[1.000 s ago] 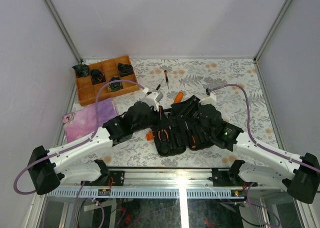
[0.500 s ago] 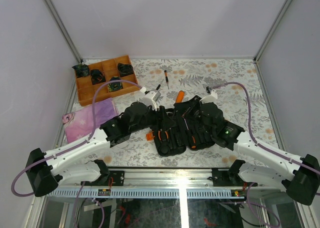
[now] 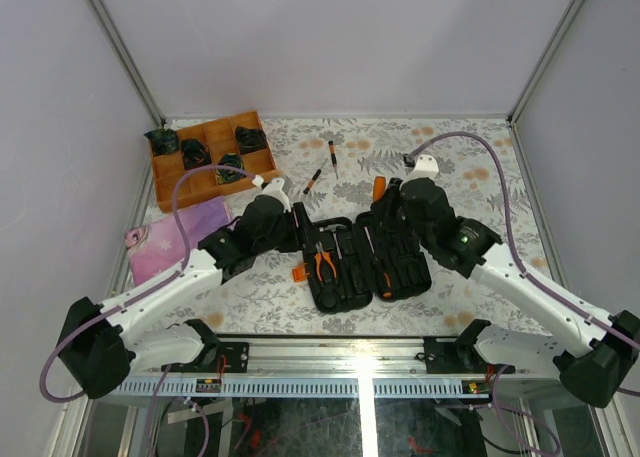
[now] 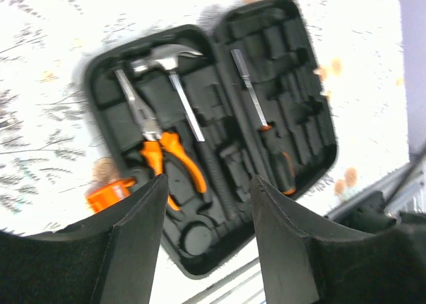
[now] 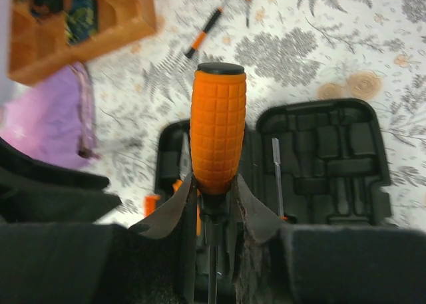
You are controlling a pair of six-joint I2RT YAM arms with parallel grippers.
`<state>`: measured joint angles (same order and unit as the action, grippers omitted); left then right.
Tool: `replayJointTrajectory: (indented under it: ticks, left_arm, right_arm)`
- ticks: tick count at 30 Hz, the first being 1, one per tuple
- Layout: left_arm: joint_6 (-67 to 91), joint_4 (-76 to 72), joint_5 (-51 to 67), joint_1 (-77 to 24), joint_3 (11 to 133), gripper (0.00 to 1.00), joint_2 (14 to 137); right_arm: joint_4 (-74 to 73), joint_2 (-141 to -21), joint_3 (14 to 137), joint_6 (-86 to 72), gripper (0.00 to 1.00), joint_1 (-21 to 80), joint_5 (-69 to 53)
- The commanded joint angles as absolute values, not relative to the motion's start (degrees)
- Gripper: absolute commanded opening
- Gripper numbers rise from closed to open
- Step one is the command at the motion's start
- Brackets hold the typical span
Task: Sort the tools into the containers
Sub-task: Pick up the screwdriver from the center of the board, then adjust the storage box at the center of the board.
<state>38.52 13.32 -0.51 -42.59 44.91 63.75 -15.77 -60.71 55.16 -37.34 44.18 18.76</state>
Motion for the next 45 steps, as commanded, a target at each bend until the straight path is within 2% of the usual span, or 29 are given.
replayJointTrajectory:
  ticks: [1,10,18,25,28,37,45]
  left_arm:
    - [40.2,17.6,-1.7,-38.2,44.1,0.51,68.2]
    - [37.7,13.5,-0.6,-35.1,45.8,0.48,80.4]
    - [36.3,14.1,-2.0,-34.3,48.7,0.37,88.1]
    - [35.6,14.7,-2.4,-31.9,50.0,0.19,91.9]
    - [35.4,15.5,-2.9,-30.7,49.9,0.15,92.0]
    - [34.8,16.4,-3.2,-29.4,49.5,0.16,91.5]
    - [35.1,15.7,-1.6,-29.4,49.0,0.30,89.9]
  right_arm:
    - [-26.8,-64.6,60.8,-28.0,0.00,41.9,13.1]
    - [-29.1,-66.8,59.4,-27.3,0.00,38.3,5.8]
    - [-28.7,-65.2,57.3,-27.5,0.02,38.2,5.2]
    - [-29.7,-65.5,56.2,-26.6,0.01,38.1,6.7]
    - [-30.4,-66.7,56.1,-26.5,0.00,38.0,7.9]
    - [-25.6,-71.9,54.7,-26.7,0.00,37.2,8.4]
    - [-20.2,-79.1,54.2,-25.9,0.00,36.0,7.9]
